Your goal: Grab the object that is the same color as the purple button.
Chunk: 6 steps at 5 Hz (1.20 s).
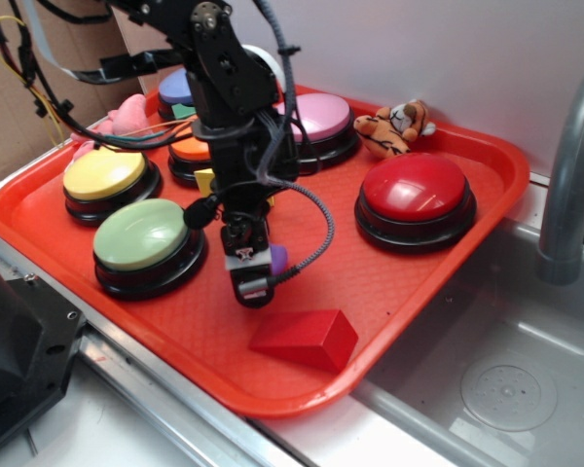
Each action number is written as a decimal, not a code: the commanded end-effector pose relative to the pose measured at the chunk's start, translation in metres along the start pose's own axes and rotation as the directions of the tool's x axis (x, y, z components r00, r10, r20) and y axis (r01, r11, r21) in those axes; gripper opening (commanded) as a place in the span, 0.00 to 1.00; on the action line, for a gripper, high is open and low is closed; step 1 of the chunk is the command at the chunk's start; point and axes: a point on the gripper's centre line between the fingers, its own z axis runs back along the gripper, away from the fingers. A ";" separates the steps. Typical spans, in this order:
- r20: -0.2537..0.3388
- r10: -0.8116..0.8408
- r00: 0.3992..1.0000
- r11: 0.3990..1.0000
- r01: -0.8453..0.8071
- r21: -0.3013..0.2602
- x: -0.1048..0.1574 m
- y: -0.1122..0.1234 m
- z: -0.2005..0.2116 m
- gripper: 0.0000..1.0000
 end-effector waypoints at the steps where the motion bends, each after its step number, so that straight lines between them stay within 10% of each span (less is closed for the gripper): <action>1: 0.032 0.030 0.999 0.999 -0.031 0.040 0.012 -0.009 0.007 0.00; 6: 0.112 0.446 0.888 0.884 -0.456 0.099 0.000 0.037 0.159 0.00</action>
